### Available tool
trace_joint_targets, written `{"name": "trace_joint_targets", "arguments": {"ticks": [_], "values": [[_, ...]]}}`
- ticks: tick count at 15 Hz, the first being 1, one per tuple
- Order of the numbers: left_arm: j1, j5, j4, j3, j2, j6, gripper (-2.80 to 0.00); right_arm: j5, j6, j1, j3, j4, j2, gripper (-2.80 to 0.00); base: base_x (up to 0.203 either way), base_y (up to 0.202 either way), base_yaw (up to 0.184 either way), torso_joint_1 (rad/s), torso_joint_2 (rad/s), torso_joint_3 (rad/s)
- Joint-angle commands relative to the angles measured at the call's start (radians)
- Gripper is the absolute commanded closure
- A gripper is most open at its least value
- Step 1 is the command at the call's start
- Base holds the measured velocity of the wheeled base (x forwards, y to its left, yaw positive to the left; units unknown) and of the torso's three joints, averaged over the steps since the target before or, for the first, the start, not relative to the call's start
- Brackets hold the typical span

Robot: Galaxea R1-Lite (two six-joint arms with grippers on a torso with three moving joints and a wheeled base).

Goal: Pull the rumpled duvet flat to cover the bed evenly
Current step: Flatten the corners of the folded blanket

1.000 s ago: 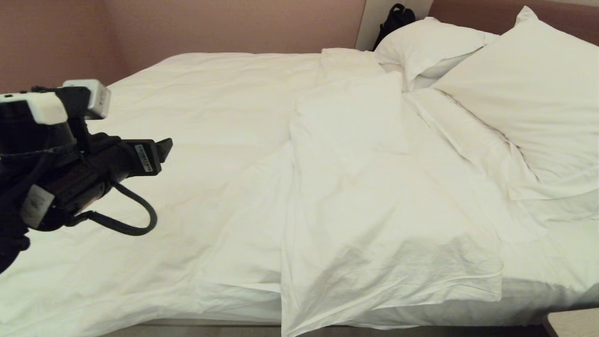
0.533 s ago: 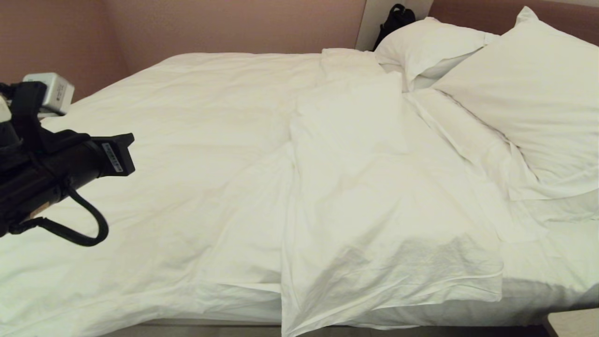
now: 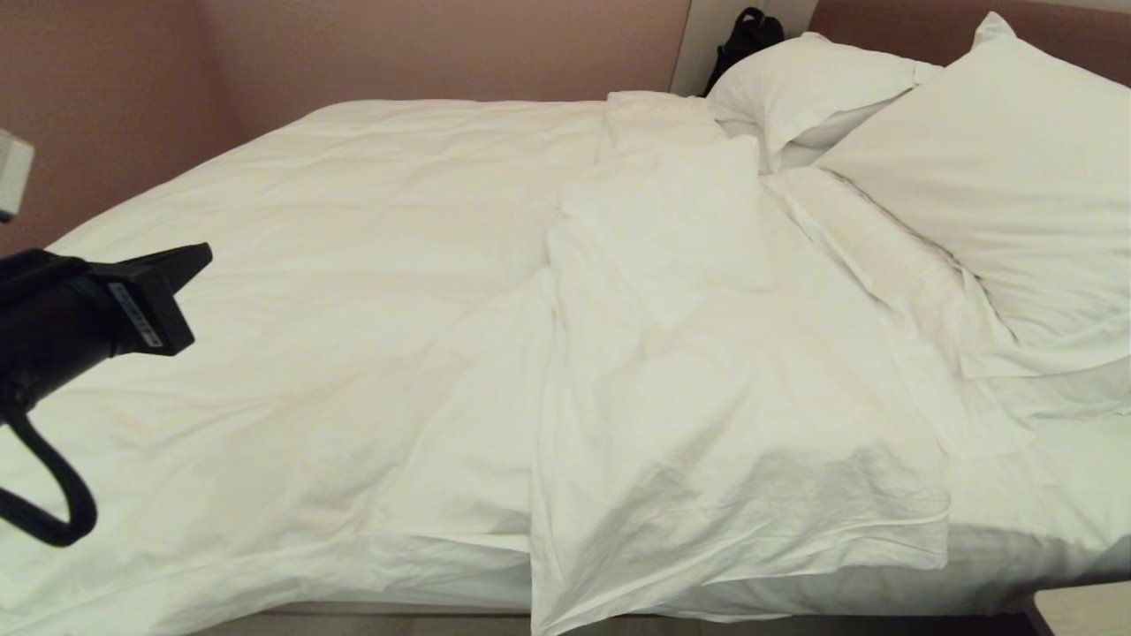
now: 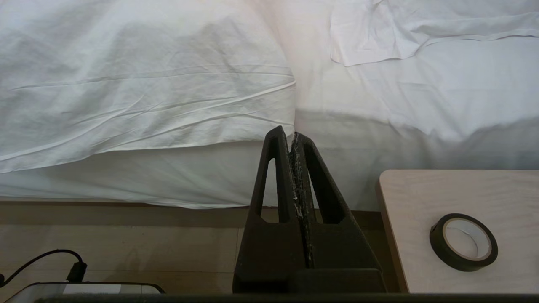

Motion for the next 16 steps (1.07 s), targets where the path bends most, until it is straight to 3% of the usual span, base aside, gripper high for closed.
{"name": "trace_joint_targets", "arguments": {"ticks": [1, 8, 16], "values": [[0.000, -0.007, 0.001, 0.036, -0.137, 0.014, 0.00, 0.000, -0.001, 0.000, 0.000, 0.000, 0.000, 0.00, 0.000, 0.000, 0.000, 0.000, 0.00, 0.000], [0.001, 0.029, 0.098, 0.243, -0.522, 0.024, 0.00, 0.000, -0.001, 0.000, 0.000, 0.000, 0.000, 0.00, 0.000, 0.000, 0.000, 0.000, 0.00, 0.000], [0.001, 0.116, 0.211, 0.342, -0.685, 0.023, 0.00, 0.000, -0.001, 0.000, 0.000, 0.000, 0.000, 0.00, 0.000, 0.000, 0.000, 0.000, 0.00, 0.000]]}}
